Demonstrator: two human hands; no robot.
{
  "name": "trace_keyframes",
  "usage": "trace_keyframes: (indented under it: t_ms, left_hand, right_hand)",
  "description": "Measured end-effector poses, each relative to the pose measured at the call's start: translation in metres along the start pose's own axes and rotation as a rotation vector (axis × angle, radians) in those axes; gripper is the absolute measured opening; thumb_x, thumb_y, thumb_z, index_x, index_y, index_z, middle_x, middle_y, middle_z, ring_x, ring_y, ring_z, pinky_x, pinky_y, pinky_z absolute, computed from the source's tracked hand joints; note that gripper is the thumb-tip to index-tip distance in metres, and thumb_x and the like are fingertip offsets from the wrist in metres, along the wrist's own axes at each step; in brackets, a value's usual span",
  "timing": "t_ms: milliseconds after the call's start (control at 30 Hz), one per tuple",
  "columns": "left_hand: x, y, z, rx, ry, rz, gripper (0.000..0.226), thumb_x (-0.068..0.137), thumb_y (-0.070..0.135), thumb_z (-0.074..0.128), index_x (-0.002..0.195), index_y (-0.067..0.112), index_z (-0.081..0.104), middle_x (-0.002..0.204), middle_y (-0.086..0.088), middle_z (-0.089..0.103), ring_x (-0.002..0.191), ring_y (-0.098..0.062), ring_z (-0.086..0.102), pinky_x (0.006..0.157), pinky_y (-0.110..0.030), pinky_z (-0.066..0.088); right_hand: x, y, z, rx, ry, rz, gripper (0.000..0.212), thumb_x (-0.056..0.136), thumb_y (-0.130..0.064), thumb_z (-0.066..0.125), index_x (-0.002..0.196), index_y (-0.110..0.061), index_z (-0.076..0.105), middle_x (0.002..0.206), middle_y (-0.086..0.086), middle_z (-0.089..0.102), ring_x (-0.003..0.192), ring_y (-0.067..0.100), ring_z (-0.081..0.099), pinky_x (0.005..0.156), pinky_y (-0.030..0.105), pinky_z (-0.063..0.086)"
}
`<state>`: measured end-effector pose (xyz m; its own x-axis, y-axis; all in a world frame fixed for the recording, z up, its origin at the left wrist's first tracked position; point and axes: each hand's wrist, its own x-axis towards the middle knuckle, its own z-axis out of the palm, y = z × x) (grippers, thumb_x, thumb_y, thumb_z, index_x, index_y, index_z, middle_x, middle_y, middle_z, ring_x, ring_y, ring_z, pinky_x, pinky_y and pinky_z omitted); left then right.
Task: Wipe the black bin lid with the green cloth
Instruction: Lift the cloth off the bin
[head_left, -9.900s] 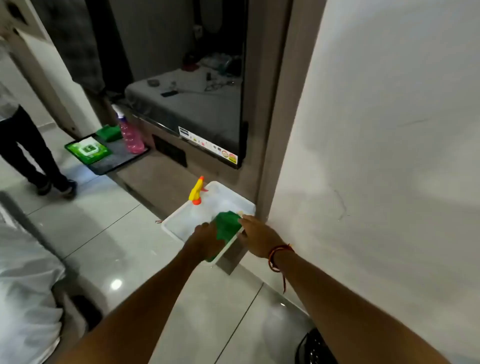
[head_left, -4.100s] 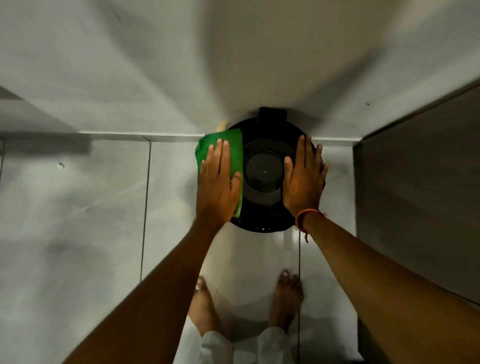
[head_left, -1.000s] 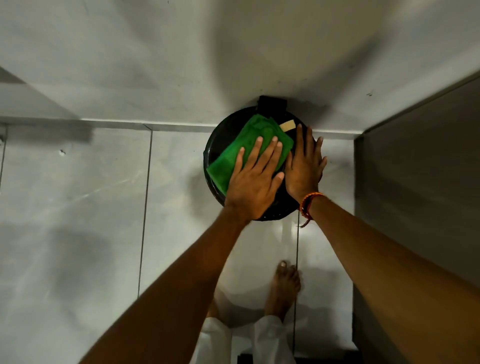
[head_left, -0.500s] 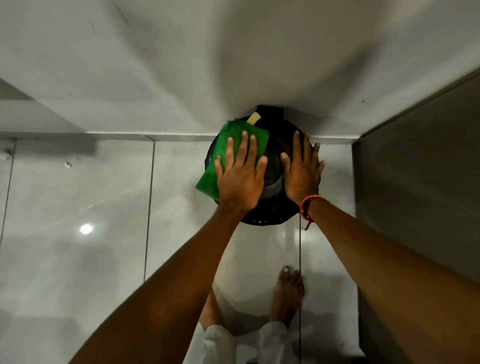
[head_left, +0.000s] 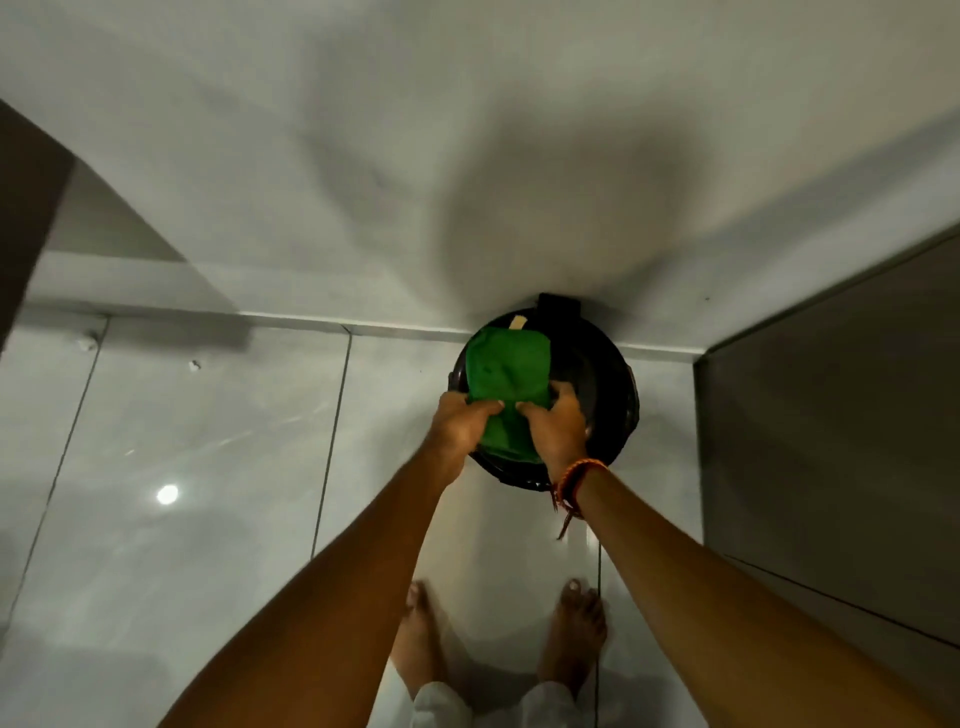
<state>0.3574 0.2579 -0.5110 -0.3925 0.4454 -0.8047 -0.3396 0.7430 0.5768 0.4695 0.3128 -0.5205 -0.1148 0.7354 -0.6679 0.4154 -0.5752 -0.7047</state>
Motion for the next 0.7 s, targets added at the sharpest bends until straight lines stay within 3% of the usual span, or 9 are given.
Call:
trace_keyframes:
  t_ms: [33, 133, 233, 300, 367, 400, 467, 600, 700]
  left_hand:
    - [-0.010, 0.008, -0.009, -0.045, -0.019, -0.005, 0.038, 0.091, 0.011, 0.067, 0.127, -0.002, 0.065, 0.113, -0.020, 0.074, 0.093, -0.031, 0.072, 0.078, -0.037, 0.062]
    - [-0.059, 0.044, -0.051, -0.130, -0.043, 0.063, 0.037, 0.092, 0.004, 0.061, 0.129, -0.003, 0.065, 0.119, -0.024, 0.073, 0.108, -0.042, 0.070, 0.095, -0.049, 0.059]
    - [-0.126, 0.091, -0.107, -0.196, -0.072, 0.157, 0.039, 0.092, -0.001, 0.055, 0.131, 0.000, 0.063, 0.123, -0.024, 0.072, 0.115, -0.043, 0.068, 0.102, -0.054, 0.054]
    - [-0.174, 0.122, -0.147, -0.197, -0.068, 0.237, 0.040, 0.092, -0.003, 0.052, 0.130, 0.002, 0.062, 0.123, -0.020, 0.072, 0.111, -0.038, 0.069, 0.098, -0.048, 0.057]
    - [-0.215, 0.153, -0.183, -0.166, -0.054, 0.311, 0.033, 0.091, -0.004, 0.052, 0.122, 0.004, 0.062, 0.113, -0.014, 0.072, 0.097, -0.027, 0.070, 0.079, -0.031, 0.061]
    - [-0.240, 0.168, -0.207, -0.137, -0.018, 0.356, 0.028, 0.092, -0.002, 0.053, 0.118, 0.005, 0.062, 0.108, -0.012, 0.072, 0.091, -0.022, 0.068, 0.069, -0.023, 0.059]
    - [-0.279, 0.191, -0.247, -0.097, 0.089, 0.419, 0.016, 0.097, 0.009, 0.058, 0.112, 0.008, 0.063, 0.105, -0.012, 0.071, 0.087, -0.020, 0.069, 0.065, -0.022, 0.057]
    - [-0.338, 0.222, -0.341, -0.006, 0.415, 0.518, 0.034, 0.098, 0.031, 0.062, 0.119, 0.004, 0.065, 0.103, -0.014, 0.074, 0.080, -0.023, 0.071, 0.060, -0.025, 0.059]
    - [-0.359, 0.229, -0.418, -0.003, 0.576, 0.505, 0.033, 0.096, 0.028, 0.066, 0.121, 0.005, 0.068, 0.111, -0.015, 0.075, 0.095, -0.029, 0.072, 0.083, -0.037, 0.061]
  right_hand:
    - [-0.007, -0.009, -0.001, 0.134, -0.018, 0.064, 0.047, 0.088, 0.000, 0.066, 0.133, -0.005, 0.054, 0.129, 0.021, 0.065, 0.113, 0.035, 0.065, 0.095, 0.041, 0.055]
    - [-0.043, -0.051, -0.001, 0.407, -0.216, 0.160, 0.043, 0.087, 0.007, 0.063, 0.129, 0.006, 0.056, 0.129, 0.029, 0.065, 0.118, 0.046, 0.064, 0.100, 0.056, 0.054]
    - [-0.095, -0.113, 0.007, 0.508, -0.411, 0.145, 0.022, 0.090, 0.000, 0.063, 0.111, 0.002, 0.057, 0.123, 0.028, 0.064, 0.106, 0.042, 0.069, 0.089, 0.048, 0.059]
    - [-0.134, -0.158, 0.016, 0.520, -0.499, 0.109, 0.013, 0.090, -0.005, 0.065, 0.099, -0.008, 0.057, 0.116, 0.024, 0.063, 0.101, 0.038, 0.068, 0.092, 0.052, 0.056]
    - [-0.167, -0.199, 0.029, 0.464, -0.557, 0.023, 0.015, 0.088, -0.003, 0.066, 0.085, -0.014, 0.058, 0.107, 0.020, 0.065, 0.097, 0.036, 0.068, 0.088, 0.053, 0.057]
    - [-0.187, -0.224, 0.041, 0.422, -0.576, -0.040, 0.022, 0.087, -0.001, 0.067, 0.077, -0.018, 0.056, 0.101, 0.017, 0.066, 0.090, 0.034, 0.070, 0.078, 0.048, 0.060]
    - [-0.223, -0.266, 0.065, 0.360, -0.615, -0.129, 0.026, 0.086, 0.002, 0.067, 0.077, -0.019, 0.054, 0.096, 0.013, 0.068, 0.083, 0.029, 0.072, 0.066, 0.040, 0.062]
    - [-0.300, -0.338, 0.131, 0.274, -0.711, -0.273, 0.025, 0.087, 0.004, 0.068, 0.094, -0.013, 0.051, 0.111, 0.017, 0.069, 0.088, 0.032, 0.073, 0.069, 0.045, 0.063]
    - [-0.349, -0.368, 0.191, 0.216, -0.750, -0.324, 0.031, 0.084, 0.007, 0.070, 0.097, -0.012, 0.048, 0.126, 0.022, 0.064, 0.104, 0.040, 0.070, 0.079, 0.056, 0.063]
